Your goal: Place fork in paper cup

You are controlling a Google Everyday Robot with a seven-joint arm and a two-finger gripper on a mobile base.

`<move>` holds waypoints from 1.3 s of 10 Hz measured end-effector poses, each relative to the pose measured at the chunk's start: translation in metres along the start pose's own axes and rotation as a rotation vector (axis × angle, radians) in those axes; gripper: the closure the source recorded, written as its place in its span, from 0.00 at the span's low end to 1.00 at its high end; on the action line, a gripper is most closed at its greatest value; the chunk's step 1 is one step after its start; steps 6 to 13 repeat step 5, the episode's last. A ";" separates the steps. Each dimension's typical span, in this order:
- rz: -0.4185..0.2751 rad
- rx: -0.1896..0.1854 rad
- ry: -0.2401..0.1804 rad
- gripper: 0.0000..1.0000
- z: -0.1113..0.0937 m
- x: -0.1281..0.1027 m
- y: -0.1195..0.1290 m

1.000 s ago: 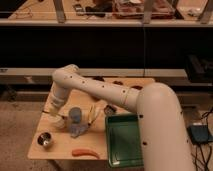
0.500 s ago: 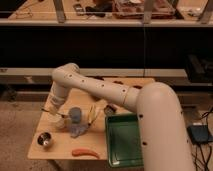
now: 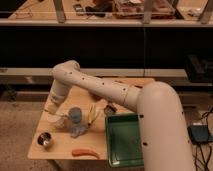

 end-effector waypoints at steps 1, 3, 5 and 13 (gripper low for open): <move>-0.002 0.008 -0.002 0.20 0.000 0.000 -0.001; -0.005 0.012 -0.002 0.20 -0.002 0.002 -0.001; 0.006 0.010 0.011 0.20 -0.006 0.001 0.002; 0.006 0.010 0.011 0.20 -0.006 0.001 0.002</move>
